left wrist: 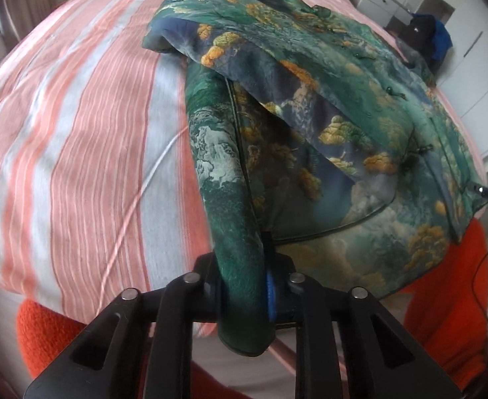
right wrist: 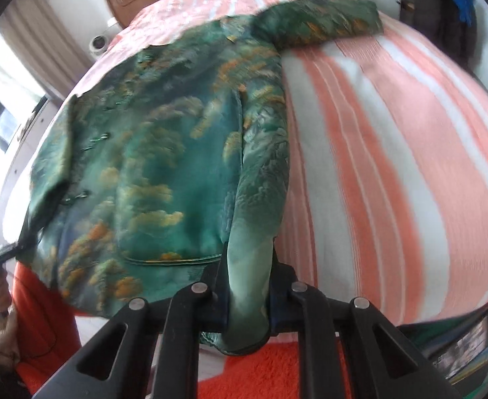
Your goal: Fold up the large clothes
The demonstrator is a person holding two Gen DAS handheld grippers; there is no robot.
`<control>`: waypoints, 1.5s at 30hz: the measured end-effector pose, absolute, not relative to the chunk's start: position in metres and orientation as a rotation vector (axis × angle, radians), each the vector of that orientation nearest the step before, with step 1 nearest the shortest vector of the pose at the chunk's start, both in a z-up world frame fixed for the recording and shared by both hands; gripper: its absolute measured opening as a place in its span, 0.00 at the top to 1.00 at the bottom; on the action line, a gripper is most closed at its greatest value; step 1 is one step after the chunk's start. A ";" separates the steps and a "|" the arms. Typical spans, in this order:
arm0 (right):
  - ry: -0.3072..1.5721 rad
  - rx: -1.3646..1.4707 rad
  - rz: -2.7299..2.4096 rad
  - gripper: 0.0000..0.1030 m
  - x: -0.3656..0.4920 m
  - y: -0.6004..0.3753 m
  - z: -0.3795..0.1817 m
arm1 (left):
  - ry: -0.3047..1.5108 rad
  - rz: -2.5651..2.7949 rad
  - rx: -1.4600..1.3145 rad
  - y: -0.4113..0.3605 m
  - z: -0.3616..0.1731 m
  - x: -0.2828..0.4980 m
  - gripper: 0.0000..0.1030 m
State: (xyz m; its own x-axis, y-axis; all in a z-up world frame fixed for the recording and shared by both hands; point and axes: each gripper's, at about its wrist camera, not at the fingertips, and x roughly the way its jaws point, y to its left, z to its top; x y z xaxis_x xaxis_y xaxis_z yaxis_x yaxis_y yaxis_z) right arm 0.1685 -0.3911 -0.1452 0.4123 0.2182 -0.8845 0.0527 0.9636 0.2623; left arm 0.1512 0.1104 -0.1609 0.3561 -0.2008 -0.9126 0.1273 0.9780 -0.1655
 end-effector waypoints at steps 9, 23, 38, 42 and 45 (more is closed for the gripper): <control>1.008 0.336 -0.041 0.28 0.146 -0.389 -0.121 | 0.880 -0.178 0.372 0.098 -0.066 0.126 0.20; 0.842 0.134 0.086 0.26 0.111 -0.288 -0.064 | 1.048 -0.539 0.335 -0.002 -0.123 0.231 0.88; 0.872 0.037 -0.062 0.24 0.211 -0.400 -0.025 | 0.910 0.454 -0.288 0.378 -0.065 0.293 0.71; 0.914 0.054 -0.110 0.24 0.302 -0.430 -0.020 | 0.965 0.572 -0.371 0.409 -0.094 0.268 0.56; 0.958 0.110 -0.147 0.24 0.388 -0.442 -0.020 | 0.966 0.554 -0.349 0.377 -0.097 0.249 0.42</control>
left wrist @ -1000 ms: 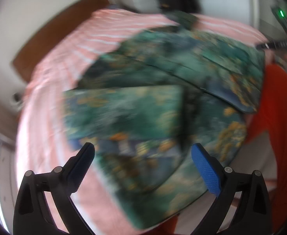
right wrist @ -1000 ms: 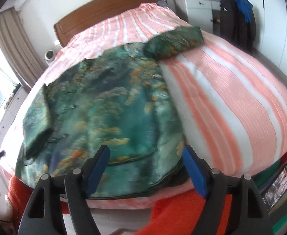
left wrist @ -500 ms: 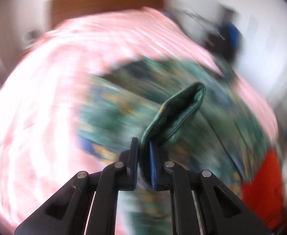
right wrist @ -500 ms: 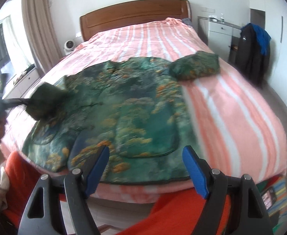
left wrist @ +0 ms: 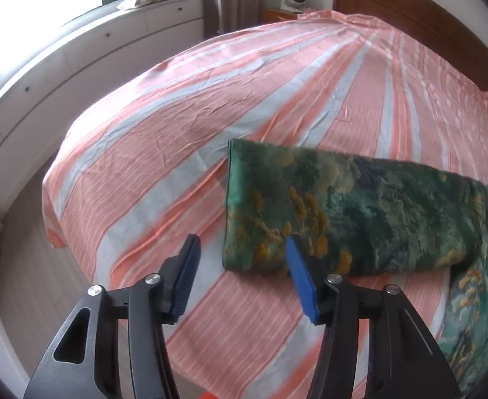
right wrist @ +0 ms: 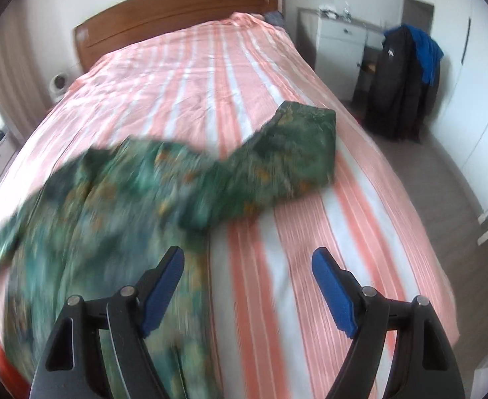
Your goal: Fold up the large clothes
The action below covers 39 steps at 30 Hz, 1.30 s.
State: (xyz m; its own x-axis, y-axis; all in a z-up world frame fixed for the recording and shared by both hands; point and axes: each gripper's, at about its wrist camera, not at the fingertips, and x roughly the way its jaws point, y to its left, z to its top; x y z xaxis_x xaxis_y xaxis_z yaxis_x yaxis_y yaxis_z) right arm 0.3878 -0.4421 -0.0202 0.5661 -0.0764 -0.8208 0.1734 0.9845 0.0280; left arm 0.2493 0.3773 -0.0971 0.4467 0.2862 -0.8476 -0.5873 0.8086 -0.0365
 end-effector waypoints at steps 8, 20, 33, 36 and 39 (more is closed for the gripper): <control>1.032 -0.071 -0.241 0.25 0.580 -0.400 -0.058 | 0.991 0.440 -0.233 0.273 -0.087 0.186 0.29; 0.879 0.290 -0.411 0.80 0.427 -0.502 -0.109 | 0.976 0.217 -0.046 0.161 -0.094 0.202 0.27; 0.634 0.861 -0.386 0.24 0.185 -0.510 -0.149 | 0.921 0.186 -0.125 0.152 -0.086 0.187 0.12; 0.599 0.879 -0.352 0.20 0.192 -0.525 -0.139 | 0.895 0.218 -0.199 0.159 -0.085 0.184 0.05; 0.581 0.956 -0.346 0.19 0.196 -0.552 -0.145 | 0.879 0.240 -0.212 0.159 -0.085 0.180 0.03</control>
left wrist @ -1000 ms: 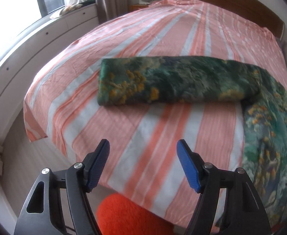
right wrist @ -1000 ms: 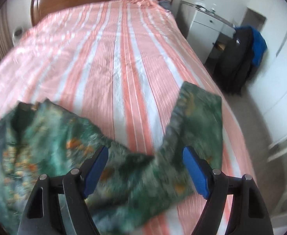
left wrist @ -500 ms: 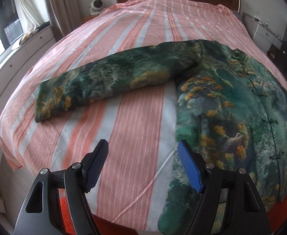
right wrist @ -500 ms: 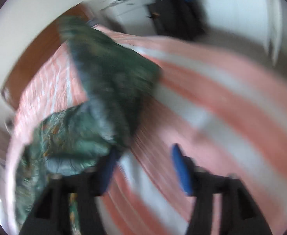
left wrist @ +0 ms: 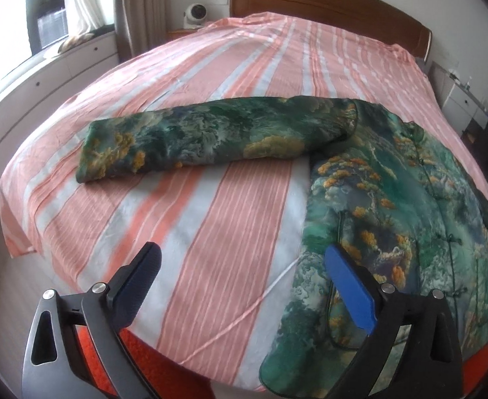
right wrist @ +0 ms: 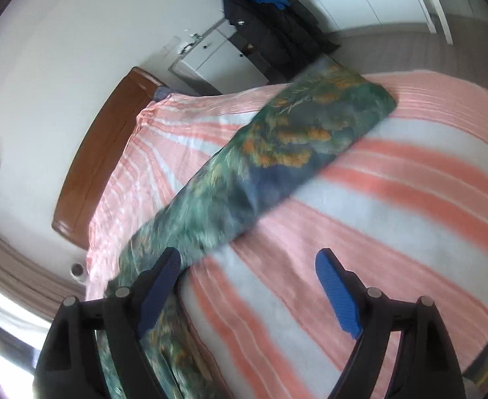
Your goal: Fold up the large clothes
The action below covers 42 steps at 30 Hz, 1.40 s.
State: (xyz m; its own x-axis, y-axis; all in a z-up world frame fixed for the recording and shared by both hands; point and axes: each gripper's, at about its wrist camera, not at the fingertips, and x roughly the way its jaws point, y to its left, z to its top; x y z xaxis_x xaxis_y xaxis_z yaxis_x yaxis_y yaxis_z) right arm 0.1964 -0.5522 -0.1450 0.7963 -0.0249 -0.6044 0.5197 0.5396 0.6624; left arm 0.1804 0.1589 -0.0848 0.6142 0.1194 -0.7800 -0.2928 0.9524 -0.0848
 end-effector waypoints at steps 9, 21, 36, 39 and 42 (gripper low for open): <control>0.556 1.103 -0.353 0.19 0.204 -0.604 -0.168 | 0.940 0.218 -0.103 0.132 -0.098 0.187 0.03; 0.443 1.222 -0.369 0.20 0.235 -0.665 -0.181 | 0.911 0.145 -0.069 0.102 -0.098 0.185 0.03; 0.447 0.491 0.009 0.86 0.352 -0.476 0.029 | 0.830 0.178 -0.062 0.103 -0.089 0.187 0.03; 0.470 0.378 0.202 0.87 0.389 -0.380 0.054 | 0.825 0.187 -0.124 0.116 -0.090 0.185 0.03; 0.528 0.276 0.307 0.87 0.424 -0.291 0.043 | 0.820 0.196 -0.122 0.123 -0.092 0.180 0.03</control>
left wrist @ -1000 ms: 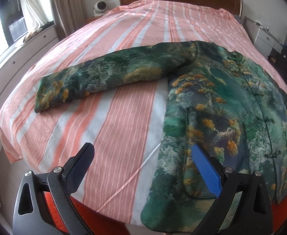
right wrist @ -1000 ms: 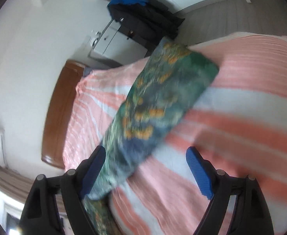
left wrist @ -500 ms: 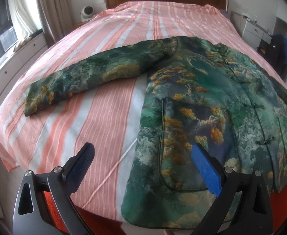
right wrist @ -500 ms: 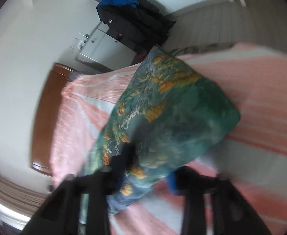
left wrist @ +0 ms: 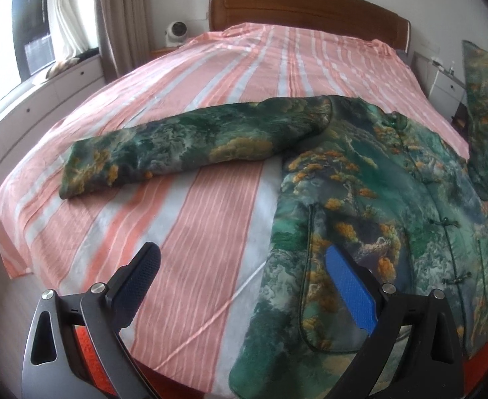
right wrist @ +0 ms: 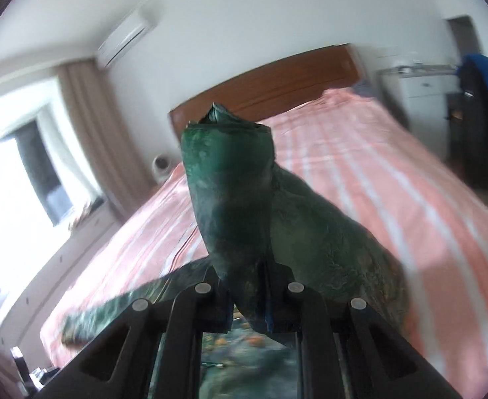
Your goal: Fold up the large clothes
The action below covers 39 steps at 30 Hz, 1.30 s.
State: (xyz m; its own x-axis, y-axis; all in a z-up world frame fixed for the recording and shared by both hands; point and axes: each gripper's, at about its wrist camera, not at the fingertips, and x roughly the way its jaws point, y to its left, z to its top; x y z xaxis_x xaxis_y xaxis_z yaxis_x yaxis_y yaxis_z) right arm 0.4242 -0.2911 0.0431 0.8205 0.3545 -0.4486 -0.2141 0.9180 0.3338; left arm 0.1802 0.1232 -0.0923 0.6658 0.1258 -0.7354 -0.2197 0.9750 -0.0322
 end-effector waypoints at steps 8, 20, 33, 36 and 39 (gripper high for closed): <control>0.850 0.165 0.330 0.45 0.487 -0.171 -0.097 | 0.842 0.193 -0.099 0.127 -0.106 0.172 0.03; 0.883 0.265 0.367 0.12 0.465 -0.246 -0.062 | 0.890 0.200 -0.100 0.133 -0.117 0.188 0.02; 0.803 0.162 -0.148 0.04 0.406 -0.426 -0.073 | 0.897 0.230 -0.127 0.182 -0.133 0.311 0.01; 0.926 0.116 -0.367 0.04 0.405 -0.499 -0.115 | 0.842 0.217 -0.083 0.168 -0.149 0.325 0.01; 0.998 0.092 -0.475 0.04 0.405 -0.539 -0.161 | 0.877 0.223 -0.040 0.155 -0.181 0.338 0.01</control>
